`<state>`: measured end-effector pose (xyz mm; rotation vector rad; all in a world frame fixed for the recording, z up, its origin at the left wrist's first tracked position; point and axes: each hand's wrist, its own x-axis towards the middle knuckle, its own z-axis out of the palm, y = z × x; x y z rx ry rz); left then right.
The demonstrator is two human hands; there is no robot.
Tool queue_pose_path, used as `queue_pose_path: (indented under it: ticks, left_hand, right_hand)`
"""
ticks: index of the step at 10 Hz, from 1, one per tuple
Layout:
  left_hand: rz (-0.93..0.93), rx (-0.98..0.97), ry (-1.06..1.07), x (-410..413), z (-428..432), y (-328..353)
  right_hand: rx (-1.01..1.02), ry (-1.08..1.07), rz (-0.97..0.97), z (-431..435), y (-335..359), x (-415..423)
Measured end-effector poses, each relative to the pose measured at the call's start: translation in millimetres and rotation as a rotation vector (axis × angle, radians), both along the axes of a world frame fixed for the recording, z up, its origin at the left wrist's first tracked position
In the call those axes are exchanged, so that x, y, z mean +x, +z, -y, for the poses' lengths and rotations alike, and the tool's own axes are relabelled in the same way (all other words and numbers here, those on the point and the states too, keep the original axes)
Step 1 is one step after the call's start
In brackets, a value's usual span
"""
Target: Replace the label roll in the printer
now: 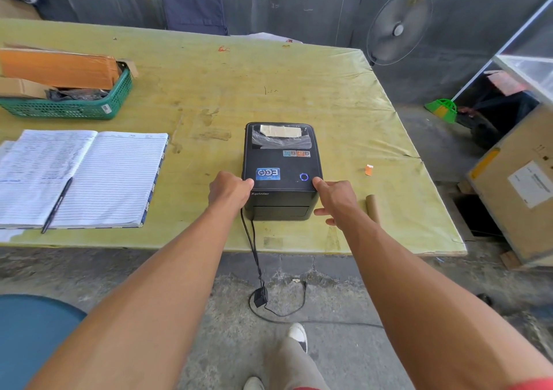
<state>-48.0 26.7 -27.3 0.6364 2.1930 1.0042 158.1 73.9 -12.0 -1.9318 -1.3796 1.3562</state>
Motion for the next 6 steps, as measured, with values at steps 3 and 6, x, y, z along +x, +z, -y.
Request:
queue_pose_path:
  ticks: [3, 6]
  left_hand:
    - [0.034, -0.014, -0.013, 0.5, 3.6, 6.1]
    - [0.024, 0.074, -0.115, 17.0, 67.3, -9.0]
  right_hand:
    - [0.034, 0.032, 0.038, -0.4, 1.0, 1.2]
    - [-0.018, 0.173, 0.084, -6.9, 19.7, 14.5]
